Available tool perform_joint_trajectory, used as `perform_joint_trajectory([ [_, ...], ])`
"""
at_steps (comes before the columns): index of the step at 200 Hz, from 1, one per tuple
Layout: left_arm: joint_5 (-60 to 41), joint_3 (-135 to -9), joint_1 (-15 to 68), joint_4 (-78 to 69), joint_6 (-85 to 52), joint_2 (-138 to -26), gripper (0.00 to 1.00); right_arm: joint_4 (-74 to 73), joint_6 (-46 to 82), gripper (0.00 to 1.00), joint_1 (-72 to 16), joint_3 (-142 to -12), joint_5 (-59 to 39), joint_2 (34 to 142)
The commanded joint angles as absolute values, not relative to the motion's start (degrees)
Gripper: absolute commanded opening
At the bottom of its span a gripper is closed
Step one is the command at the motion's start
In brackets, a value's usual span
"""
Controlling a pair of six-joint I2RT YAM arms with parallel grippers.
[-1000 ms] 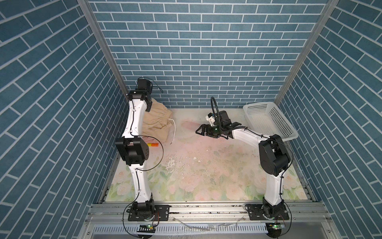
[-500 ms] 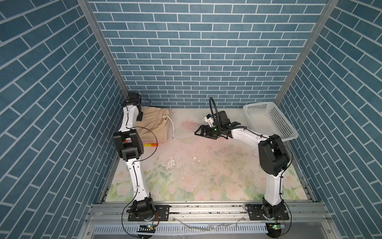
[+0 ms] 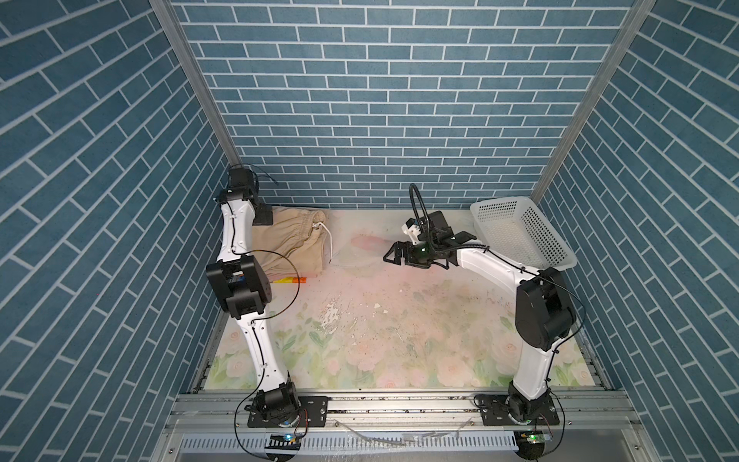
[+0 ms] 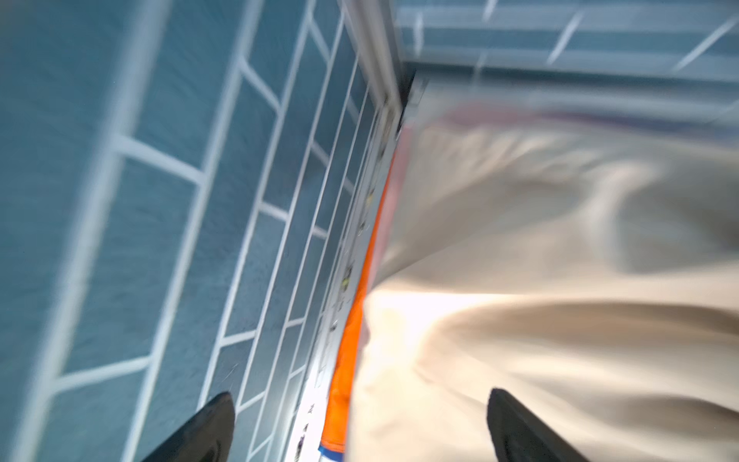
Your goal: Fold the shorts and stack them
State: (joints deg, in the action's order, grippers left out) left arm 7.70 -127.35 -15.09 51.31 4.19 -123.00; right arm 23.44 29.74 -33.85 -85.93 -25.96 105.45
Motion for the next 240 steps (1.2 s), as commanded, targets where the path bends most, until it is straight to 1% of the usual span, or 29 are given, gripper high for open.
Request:
perform_joint_trajectory([
  [1,-5.36,-118.35,-14.19,41.84,-2.13,-111.00,1.00,30.18,23.66,0.99,-31.16,-86.87,-13.16,98.08],
  [22,-9.48,-103.24,-12.00,28.72,-3.98,-98.66,1.00,32.88,22.86,0.99,-25.88,-85.01,-4.69,93.05],
  [44,-12.06,-88.94,-9.13,17.96,-4.91,-88.26,1.00,31.82,21.75,0.99,-19.39,-79.46,5.33,86.47],
  [59,-13.54,-79.00,-7.95,10.39,-5.29,-82.39,1.00,29.83,18.21,0.99,-16.48,-74.49,13.82,82.51],
  [79,-12.59,-66.13,-7.99,2.71,-5.74,-76.35,1.00,21.55,10.59,0.99,-15.14,-65.39,25.57,77.35],
  [96,-9.76,-57.33,-7.80,-0.62,-6.33,-72.75,1.00,9.09,5.20,0.99,-14.69,-54.55,33.87,73.01],
  [101,-6.99,-55.11,-7.54,-1.18,-6.39,-72.06,0.99,4.70,3.91,0.99,-14.26,-51.27,35.09,72.07],
  [109,-1.37,-51.94,-7.15,-1.30,-7.91,-71.21,1.00,-1.18,2.13,0.99,-13.43,-46.39,36.06,71.02],
  [124,5.77,-45.72,-6.76,-3.61,-9.99,-70.45,1.00,-11.99,-0.14,0.99,-12.35,-38.66,37.66,70.65],
  [144,12.96,-40.23,-4.49,-9.83,-7.12,-72.58,1.00,-21.85,-2.30,0.99,-11.35,-31.77,39.08,72.48],
  [155,14.11,-40.17,-3.68,-10.43,-5.66,-74.92,1.00,-27.25,-2.26,0.99,-10.95,-28.65,40.27,73.77],
  [169,13.88,-38.12,-3.60,-11.92,-6.32,-78.12,1.00,-35.10,-1.26,0.99,-10.62,-24.65,39.07,75.05],
  [183,12.71,-34.72,-2.72,-18.25,-5.93,-80.14,1.00,-45.87,-0.09,0.99,-10.44,-20.68,35.61,77.79],
  [192,12.05,-32.35,-2.45,-23.00,-6.31,-81.02,1.00,-51.34,-1.59,0.99,-10.44,-19.11,33.27,80.31],
  [197,11.81,-30.49,-2.50,-26.40,-6.25,-81.99,0.99,-53.25,-2.24,0.99,-10.55,-18.90,34.05,81.21],
  [203,10.98,-31.13,-2.50,-24.06,-6.49,-81.32,1.00,-55.69,-2.62,0.99,-10.59,-18.09,33.13,82.18],
  [211,9.98,-29.89,-2.37,-27.90,-5.61,-81.62,1.00,-59.63,-2.72,0.99,-10.32,-16.91,32.70,83.75],
  [224,10.05,-29.21,-2.28,-28.44,-5.74,-81.19,1.00,-67.28,-3.86,0.99,-10.09,-15.34,32.47,87.30],
  [235,9.70,-29.22,-2.29,-28.75,-5.32,-81.19,1.00,-66.10,-2.78,0.99,-10.00,-14.48,31.15,85.89],
  [240,9.59,-29.48,-2.29,-28.54,-5.21,-81.49,1.00,-67.09,-2.52,0.99,-9.50,-13.83,29.10,85.74],
])
